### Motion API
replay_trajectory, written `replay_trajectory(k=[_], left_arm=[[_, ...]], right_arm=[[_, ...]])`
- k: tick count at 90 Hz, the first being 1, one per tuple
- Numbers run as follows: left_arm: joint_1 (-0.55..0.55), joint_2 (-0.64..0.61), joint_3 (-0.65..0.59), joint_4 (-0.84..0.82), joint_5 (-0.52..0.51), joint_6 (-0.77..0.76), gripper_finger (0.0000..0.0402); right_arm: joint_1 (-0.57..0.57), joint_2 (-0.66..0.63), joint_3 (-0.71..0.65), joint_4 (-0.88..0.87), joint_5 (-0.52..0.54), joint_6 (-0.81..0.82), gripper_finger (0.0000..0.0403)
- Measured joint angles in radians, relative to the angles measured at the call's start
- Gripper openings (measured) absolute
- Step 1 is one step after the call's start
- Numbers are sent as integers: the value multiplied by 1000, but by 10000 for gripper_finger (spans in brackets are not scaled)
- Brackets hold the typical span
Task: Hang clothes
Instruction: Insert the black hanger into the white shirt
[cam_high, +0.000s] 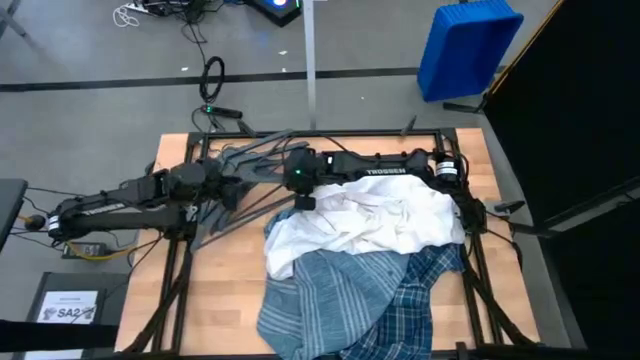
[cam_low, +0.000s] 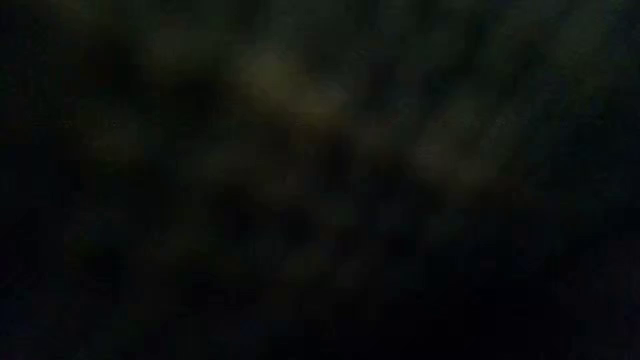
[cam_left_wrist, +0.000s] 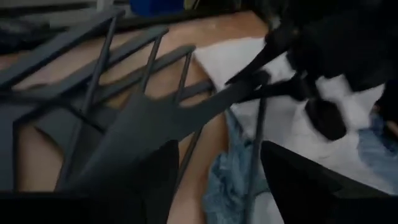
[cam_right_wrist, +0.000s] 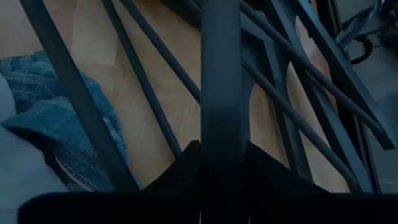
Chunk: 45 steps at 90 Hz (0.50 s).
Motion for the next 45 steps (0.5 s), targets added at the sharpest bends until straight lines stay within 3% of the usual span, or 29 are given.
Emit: replay_trajectory(k=[21, 45], left_arm=[[0, 16, 140, -236, -88, -44, 209], [0, 51, 152, -417, -94, -163, 209]], right_arm=[[-1, -15, 0, -18, 17, 7, 50], [-5, -44, 0, -39, 29, 1, 50]])
